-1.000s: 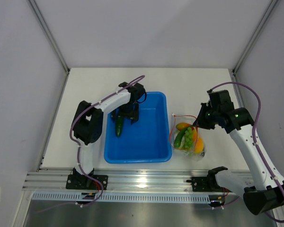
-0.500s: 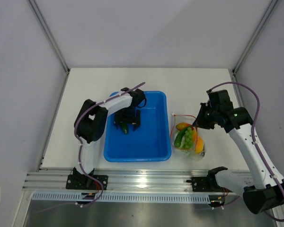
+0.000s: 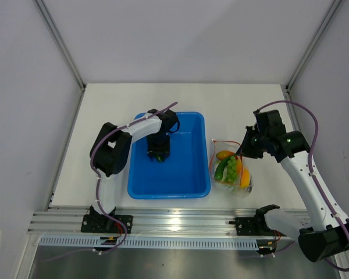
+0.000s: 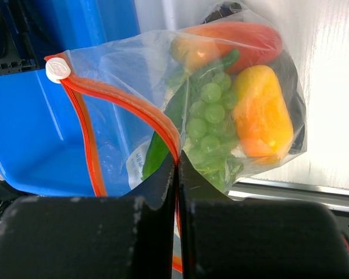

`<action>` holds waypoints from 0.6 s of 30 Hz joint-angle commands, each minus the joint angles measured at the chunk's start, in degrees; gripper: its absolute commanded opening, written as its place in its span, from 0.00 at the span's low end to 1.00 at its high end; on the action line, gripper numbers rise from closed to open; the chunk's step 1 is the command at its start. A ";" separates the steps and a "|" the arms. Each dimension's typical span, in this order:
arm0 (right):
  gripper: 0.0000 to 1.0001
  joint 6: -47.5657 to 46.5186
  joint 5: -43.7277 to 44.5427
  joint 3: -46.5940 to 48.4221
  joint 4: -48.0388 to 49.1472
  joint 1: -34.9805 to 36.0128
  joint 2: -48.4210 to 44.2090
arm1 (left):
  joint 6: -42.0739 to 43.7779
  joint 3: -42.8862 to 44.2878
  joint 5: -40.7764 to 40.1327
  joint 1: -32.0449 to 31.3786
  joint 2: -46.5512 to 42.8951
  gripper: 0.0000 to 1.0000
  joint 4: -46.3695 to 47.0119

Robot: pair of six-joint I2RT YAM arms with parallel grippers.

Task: Place the food in the zip-top bag and seal the zipper
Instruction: Pick up the fake vegetable from the bin.

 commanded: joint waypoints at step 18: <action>0.00 -0.67 -0.22 0.93 1.82 0.22 0.40 | 0.07 -6.20 -3.01 0.72 -9.73 0.01 3.53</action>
